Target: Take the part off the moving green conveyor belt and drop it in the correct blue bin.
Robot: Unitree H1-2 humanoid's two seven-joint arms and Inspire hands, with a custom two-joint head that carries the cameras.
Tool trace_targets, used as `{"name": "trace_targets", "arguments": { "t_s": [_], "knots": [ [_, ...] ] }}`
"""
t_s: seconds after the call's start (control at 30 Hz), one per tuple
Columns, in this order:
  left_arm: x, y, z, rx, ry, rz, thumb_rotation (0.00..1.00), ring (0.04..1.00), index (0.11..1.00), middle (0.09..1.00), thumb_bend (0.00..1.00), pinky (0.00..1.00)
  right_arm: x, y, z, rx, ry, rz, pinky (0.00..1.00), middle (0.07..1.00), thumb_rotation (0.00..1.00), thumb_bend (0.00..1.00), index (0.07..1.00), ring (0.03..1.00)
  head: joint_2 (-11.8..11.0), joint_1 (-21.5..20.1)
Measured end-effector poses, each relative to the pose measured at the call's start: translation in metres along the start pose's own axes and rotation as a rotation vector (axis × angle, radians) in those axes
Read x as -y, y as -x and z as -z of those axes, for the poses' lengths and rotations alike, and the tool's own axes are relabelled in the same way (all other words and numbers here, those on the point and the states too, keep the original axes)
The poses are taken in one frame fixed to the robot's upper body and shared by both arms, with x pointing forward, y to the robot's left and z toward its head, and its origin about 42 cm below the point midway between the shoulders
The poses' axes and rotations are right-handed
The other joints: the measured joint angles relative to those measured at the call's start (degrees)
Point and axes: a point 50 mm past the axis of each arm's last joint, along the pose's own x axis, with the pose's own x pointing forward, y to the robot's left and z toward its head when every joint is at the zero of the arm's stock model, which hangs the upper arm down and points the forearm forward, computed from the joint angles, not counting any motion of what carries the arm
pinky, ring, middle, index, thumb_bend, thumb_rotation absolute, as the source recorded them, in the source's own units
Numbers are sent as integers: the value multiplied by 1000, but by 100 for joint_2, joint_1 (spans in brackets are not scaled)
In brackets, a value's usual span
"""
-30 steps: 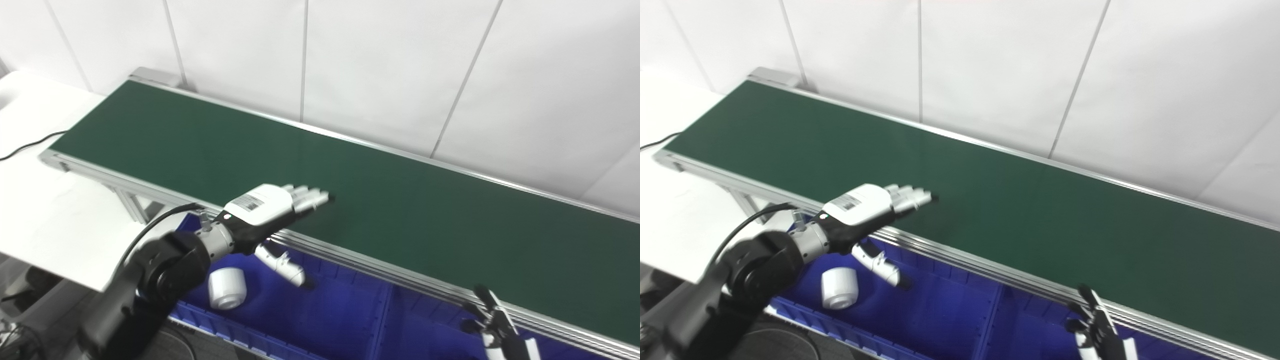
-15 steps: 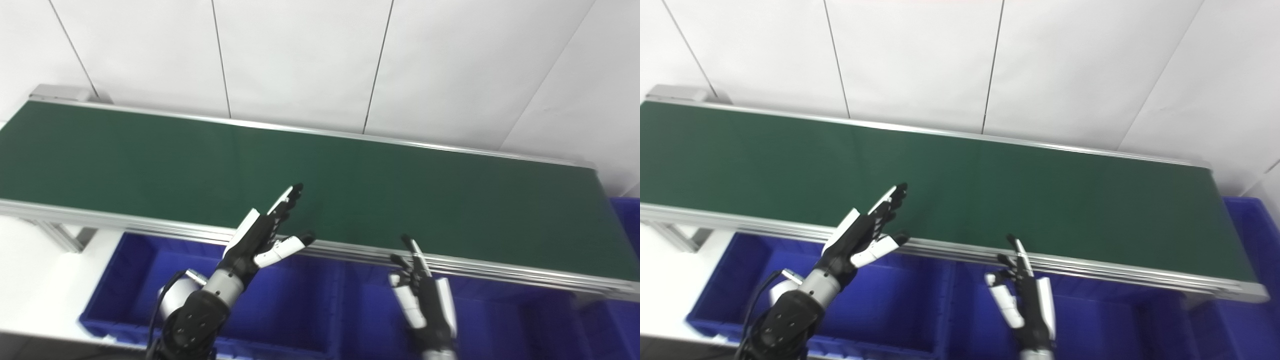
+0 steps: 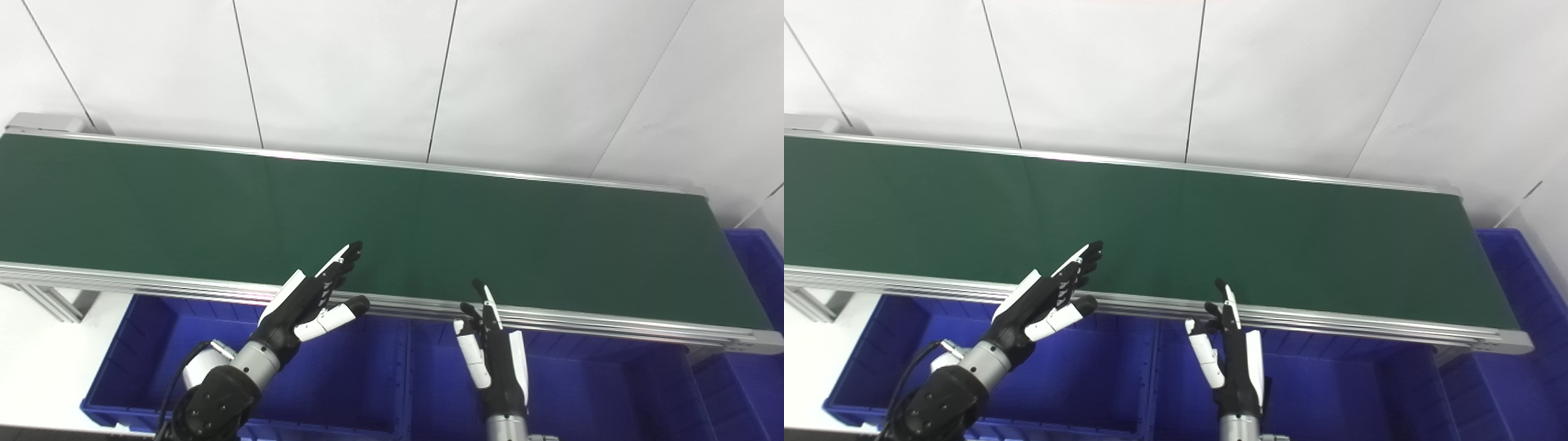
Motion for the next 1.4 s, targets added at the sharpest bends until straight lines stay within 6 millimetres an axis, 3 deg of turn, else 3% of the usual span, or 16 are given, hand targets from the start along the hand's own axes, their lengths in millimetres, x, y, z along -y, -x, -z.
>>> {"name": "trace_targets", "arguments": {
  "t_s": [0.2, 0.47, 0.73, 1.0, 1.27, 1.4],
  "knots": [
    [-1, 2, 8, -15, 28, -28, 777, 1000, 1000, 1000, 680, 1000, -2, -4, 0, -6, -6, 9, 842, 980, 989, 839, 953, 897, 18, -141],
    [5, 10, 1, 40, 62, -148, 832, 1000, 1000, 1000, 678, 1000, -4, -10, -5, 10, -37, -3, 820, 977, 977, 837, 946, 883, 70, 455],
    [12, 10, 11, 43, 32, -196, 800, 1000, 1000, 1000, 644, 1000, 6, -3, -4, 12, -36, -8, 837, 957, 983, 851, 943, 860, 149, 939],
    [21, 7, 12, 43, 67, -246, 798, 1000, 1000, 1000, 661, 1000, 20, 4, -1, 11, -45, -7, 756, 961, 968, 860, 944, 850, 202, 1177],
    [36, 12, 16, 73, 103, -346, 875, 1000, 1000, 1000, 632, 1000, 28, 10, 1, 5, -56, -16, 792, 947, 984, 893, 936, 850, 255, 1361],
    [43, 15, 18, 80, 124, -377, 904, 1000, 1000, 1000, 618, 1000, 31, 16, 2, -3, -89, -6, 819, 962, 1000, 861, 979, 861, 229, 1458]
  ]
}}
